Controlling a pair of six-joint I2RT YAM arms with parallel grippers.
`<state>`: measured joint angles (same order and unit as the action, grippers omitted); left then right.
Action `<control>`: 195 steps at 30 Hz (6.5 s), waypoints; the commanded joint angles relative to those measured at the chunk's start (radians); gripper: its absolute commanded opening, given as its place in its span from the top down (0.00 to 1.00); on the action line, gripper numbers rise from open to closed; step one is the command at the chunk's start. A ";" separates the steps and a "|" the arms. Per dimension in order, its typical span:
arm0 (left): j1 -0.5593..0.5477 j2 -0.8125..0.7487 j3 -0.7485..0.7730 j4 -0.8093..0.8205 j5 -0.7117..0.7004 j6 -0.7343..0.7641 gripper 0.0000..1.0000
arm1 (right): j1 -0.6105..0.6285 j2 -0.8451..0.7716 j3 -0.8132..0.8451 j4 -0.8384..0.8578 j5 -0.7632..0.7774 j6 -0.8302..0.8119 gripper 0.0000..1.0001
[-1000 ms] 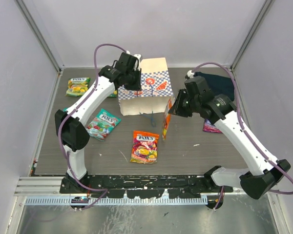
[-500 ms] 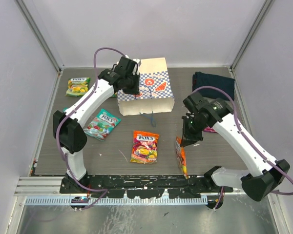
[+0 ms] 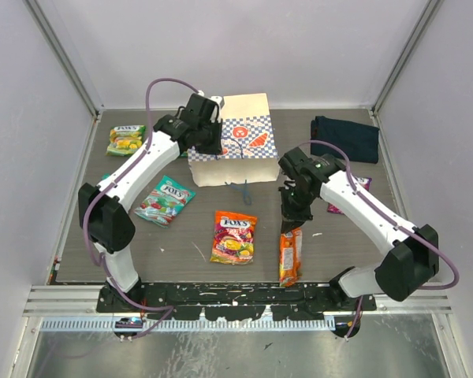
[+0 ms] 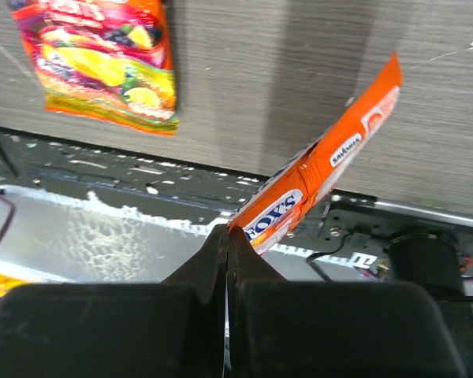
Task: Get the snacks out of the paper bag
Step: Place the snack at the center of the board, then pick up the snack from the paper bag, then place the snack at the center of the board.
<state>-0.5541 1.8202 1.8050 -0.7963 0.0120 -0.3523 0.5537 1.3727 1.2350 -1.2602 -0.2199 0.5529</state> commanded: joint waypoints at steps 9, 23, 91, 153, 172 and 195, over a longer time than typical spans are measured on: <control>0.006 -0.027 0.009 0.045 -0.002 -0.005 1.00 | -0.138 0.121 -0.043 0.034 0.249 -0.102 0.99; 0.006 -0.024 0.029 0.012 -0.012 0.041 1.00 | 0.081 0.147 0.359 0.055 -0.005 0.159 0.99; -0.180 0.144 0.548 -0.169 -0.089 -0.046 1.00 | 0.106 0.194 -0.437 1.726 0.596 0.893 0.31; -0.066 0.211 0.593 -0.131 0.013 -0.136 1.00 | 0.032 -0.096 0.039 0.409 0.034 0.334 0.99; -0.081 0.301 0.783 0.332 -0.126 -0.274 1.00 | -0.514 -0.261 -0.034 0.324 0.338 0.139 0.99; -0.038 0.247 0.625 0.462 0.057 -0.157 1.00 | -0.358 -0.476 -0.127 0.748 0.424 0.347 0.00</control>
<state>-0.5995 2.1403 2.4954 -0.3981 0.0185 -0.5705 0.1684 0.8635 1.0275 -0.5823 0.1265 0.8715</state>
